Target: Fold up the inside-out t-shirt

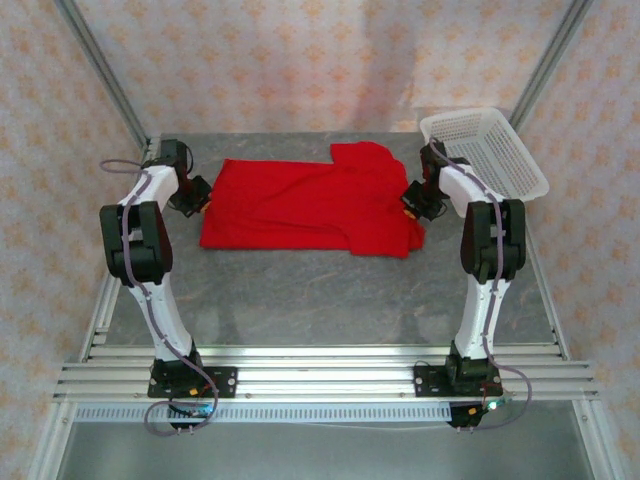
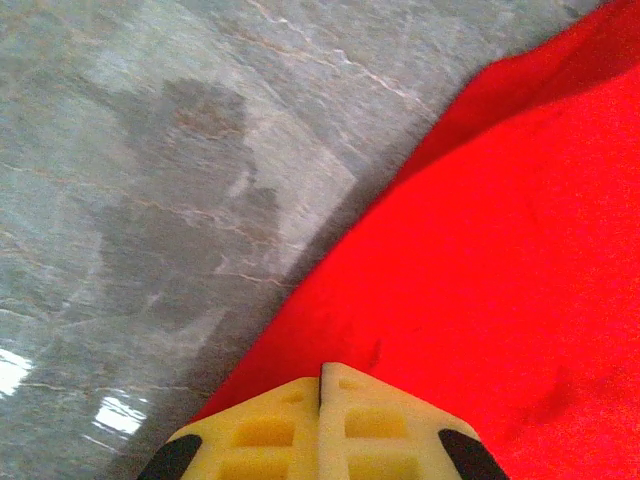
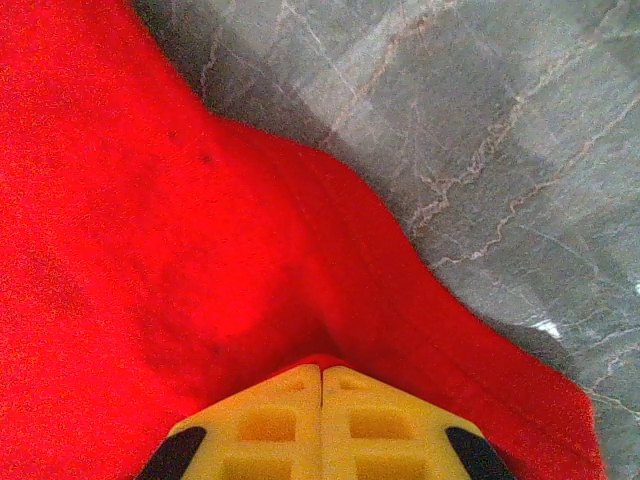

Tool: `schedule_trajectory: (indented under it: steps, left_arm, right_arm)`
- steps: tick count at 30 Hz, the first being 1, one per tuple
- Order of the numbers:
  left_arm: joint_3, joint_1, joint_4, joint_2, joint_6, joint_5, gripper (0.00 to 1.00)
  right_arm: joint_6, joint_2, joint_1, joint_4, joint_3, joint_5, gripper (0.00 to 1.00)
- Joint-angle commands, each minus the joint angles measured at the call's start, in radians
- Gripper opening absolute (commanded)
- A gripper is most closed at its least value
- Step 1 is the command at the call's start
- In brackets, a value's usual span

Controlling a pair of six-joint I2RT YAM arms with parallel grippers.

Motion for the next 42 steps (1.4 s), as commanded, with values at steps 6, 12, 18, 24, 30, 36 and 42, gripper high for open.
schedule_trajectory:
  steps: [6, 12, 18, 24, 30, 36, 42]
  left_arm:
    - [0.038, 0.012, -0.062, 0.031, -0.024, -0.029, 0.16]
    - [0.044, 0.015, -0.024, -0.140, -0.010, 0.029, 0.48]
    - [-0.030, -0.037, -0.048, -0.340, 0.014, 0.121, 0.55]
    - [-0.195, -0.183, -0.025, -0.533, 0.039, 0.154, 0.58]
    - [-0.318, -0.275, 0.013, -0.615, 0.038, 0.184, 0.58]
    - [-0.385, -0.301, 0.022, -0.671, 0.019, 0.173, 0.58]
    - [-0.446, -0.303, 0.007, -0.738, 0.008, 0.139, 0.58]
  right_arm:
    - [-0.017, 0.004, -0.011, -0.117, 0.071, 0.031, 0.24]
    - [-0.010, -0.210, -0.010, -0.128, -0.073, 0.071, 0.36]
    - [0.050, -0.479, -0.009, -0.004, -0.445, -0.030, 0.36]
    - [-0.007, -0.518, 0.012, 0.086, -0.601, -0.150, 0.38]
    - [-0.026, -0.414, 0.024, 0.202, -0.581, -0.162, 0.38]
    - [-0.061, -0.309, 0.024, 0.241, -0.523, -0.174, 0.37]
    - [-0.074, -0.324, 0.024, 0.229, -0.535, -0.191, 0.19]
